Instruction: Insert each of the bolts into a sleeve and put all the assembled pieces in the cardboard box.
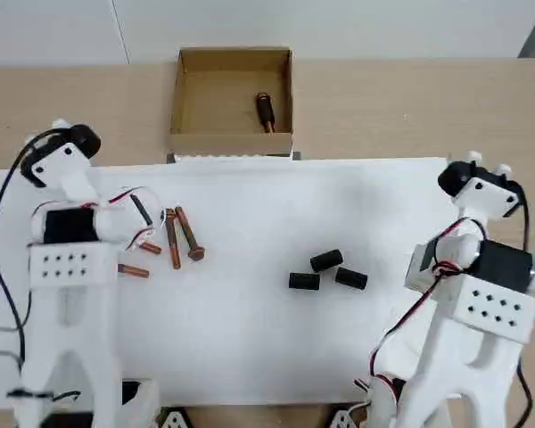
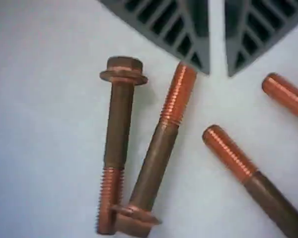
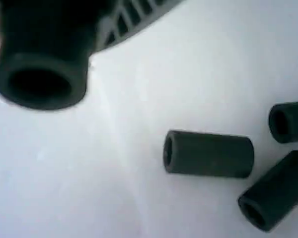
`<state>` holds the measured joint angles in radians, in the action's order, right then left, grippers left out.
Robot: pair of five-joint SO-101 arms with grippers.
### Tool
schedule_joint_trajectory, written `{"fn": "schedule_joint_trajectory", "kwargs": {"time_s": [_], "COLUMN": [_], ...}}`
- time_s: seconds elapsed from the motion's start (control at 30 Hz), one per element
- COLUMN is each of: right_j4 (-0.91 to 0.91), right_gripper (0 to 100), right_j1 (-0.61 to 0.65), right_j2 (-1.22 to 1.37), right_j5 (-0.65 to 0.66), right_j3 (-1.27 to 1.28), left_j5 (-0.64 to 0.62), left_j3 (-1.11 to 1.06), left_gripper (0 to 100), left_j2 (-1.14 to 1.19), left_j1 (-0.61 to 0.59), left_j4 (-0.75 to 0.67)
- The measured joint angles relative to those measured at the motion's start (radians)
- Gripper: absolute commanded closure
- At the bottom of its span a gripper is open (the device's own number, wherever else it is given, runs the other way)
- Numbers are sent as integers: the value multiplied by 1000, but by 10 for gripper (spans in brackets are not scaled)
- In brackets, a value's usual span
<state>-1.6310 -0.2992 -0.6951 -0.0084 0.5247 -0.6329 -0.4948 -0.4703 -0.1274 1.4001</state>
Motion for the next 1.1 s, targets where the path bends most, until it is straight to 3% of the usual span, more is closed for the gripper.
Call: {"fn": "schedule_joint_trajectory", "kwargs": {"time_s": [0.3,0.43,0.63,1.1], "right_j4": [0,14,89,110], "right_gripper": [995,995,995,995], "right_j1": [0,0,0,0], "right_j2": [0,0,0,0], "right_j5": [0,0,0,-2], "right_j3": [0,3,58,64], "left_j5": [-147,-149,-147,-153], "left_j3": [81,126,216,245], "left_gripper": [989,986,888,885], "left_j2": [196,298,425,580], "left_j1": [-106,-146,-152,-181], "left_j4": [0,0,0,-74]}}
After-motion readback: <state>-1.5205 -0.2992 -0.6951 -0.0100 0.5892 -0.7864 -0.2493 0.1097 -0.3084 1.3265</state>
